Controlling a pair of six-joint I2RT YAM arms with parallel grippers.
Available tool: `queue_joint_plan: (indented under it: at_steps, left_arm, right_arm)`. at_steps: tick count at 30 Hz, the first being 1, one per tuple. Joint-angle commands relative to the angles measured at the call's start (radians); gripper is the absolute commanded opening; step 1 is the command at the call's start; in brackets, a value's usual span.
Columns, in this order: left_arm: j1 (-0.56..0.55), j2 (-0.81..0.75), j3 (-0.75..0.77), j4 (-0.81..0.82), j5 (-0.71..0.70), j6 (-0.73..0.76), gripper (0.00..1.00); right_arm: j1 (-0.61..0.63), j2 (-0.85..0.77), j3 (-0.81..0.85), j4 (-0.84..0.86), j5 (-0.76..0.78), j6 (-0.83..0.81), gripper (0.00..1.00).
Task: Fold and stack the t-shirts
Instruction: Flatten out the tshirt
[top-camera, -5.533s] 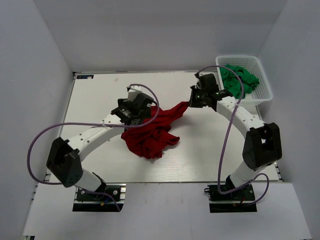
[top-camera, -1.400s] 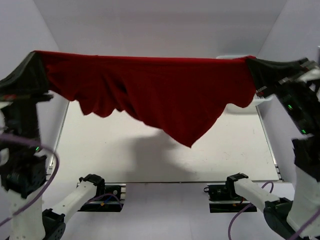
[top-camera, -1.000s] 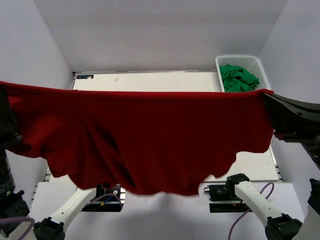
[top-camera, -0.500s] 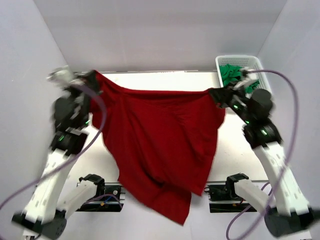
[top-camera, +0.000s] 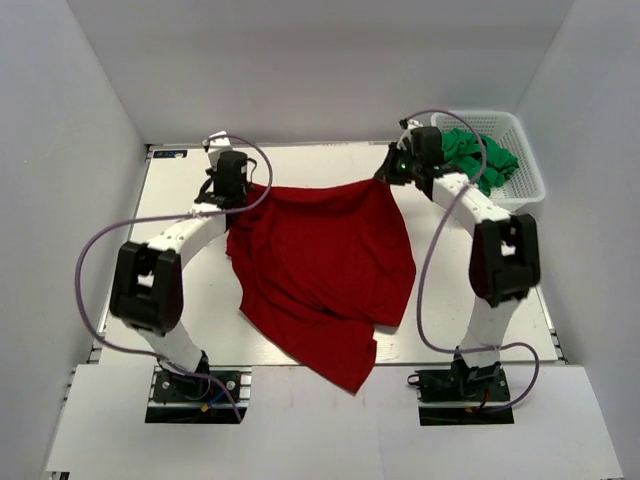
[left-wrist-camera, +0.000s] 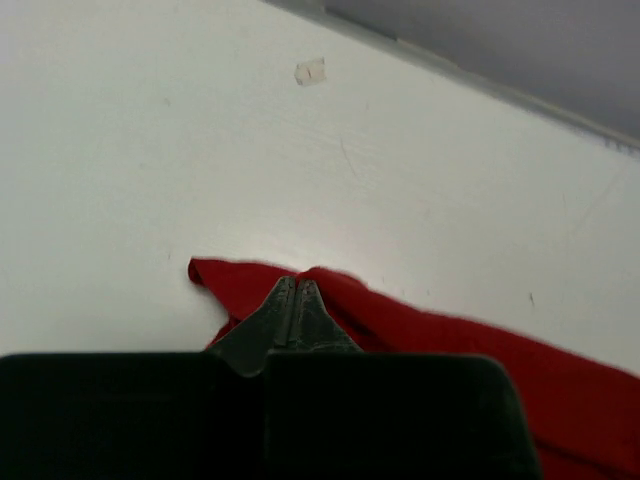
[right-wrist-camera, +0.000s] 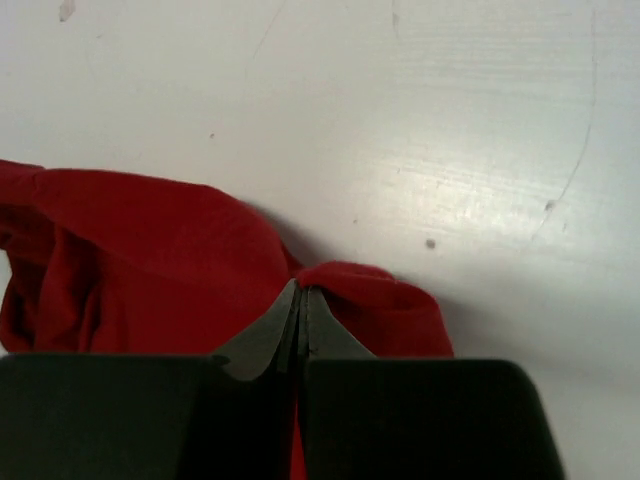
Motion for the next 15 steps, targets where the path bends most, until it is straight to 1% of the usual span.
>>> queue_joint_plan:
  at_steps: [1, 3, 4, 5, 7, 8, 10, 11, 12, 13, 14, 15]
  left_arm:
    - [0.041, 0.08, 0.134, 0.056, -0.054, -0.018, 0.0]
    - [0.053, 0.143, 0.192, 0.056, -0.054, -0.018, 0.0]
    - [0.066, 0.205, 0.238, 0.047, -0.054, -0.018, 0.0]
    - [0.066, 0.238, 0.261, 0.046, -0.054, -0.018, 0.0]
    - [0.09, 0.299, 0.314, 0.034, -0.044, -0.018, 0.0]
    - [0.09, 0.362, 0.378, 0.034, -0.044, -0.018, 0.0]
    - [0.1, 0.427, 0.453, -0.022, -0.019, -0.018, 0.0]
    - [0.11, 0.456, 0.523, -0.033, -0.019, -0.018, 0.0]
    - [0.11, 0.512, 0.559, -0.062, -0.019, -0.018, 0.03]
    - [0.11, 0.537, 0.593, -0.081, -0.019, -0.018, 0.31]
    - [0.121, 0.559, 0.652, -0.098, -0.019, -0.018, 0.53]
    - [0.121, 0.576, 0.677, -0.111, -0.019, -0.018, 0.8]
  right_arm:
    - [-0.013, 0.1, 0.199, 0.017, -0.038, -0.035, 0.0]
    - [-0.024, 0.21, 0.259, 0.005, -0.032, -0.037, 0.0]
    - [-0.023, 0.267, 0.353, -0.011, -0.018, -0.044, 0.0]
    - [-0.03, 0.321, 0.385, -0.018, 0.0, -0.043, 0.0]
    - [-0.036, 0.371, 0.507, -0.034, 0.049, -0.044, 0.0]
    - [-0.038, 0.443, 0.539, -0.041, 0.06, -0.046, 0.0]
    - [-0.049, 0.485, 0.645, -0.055, 0.075, -0.055, 0.0]
    - [-0.05, 0.516, 0.662, -0.054, 0.094, -0.058, 0.0]
    - [-0.055, 0.539, 0.684, -0.049, 0.097, -0.08, 0.02]
    - [-0.056, 0.55, 0.684, -0.038, 0.101, -0.086, 0.18]
    - [-0.061, 0.553, 0.685, -0.029, 0.108, -0.098, 0.39]
    - [-0.061, 0.554, 0.686, -0.019, 0.123, -0.101, 0.82]
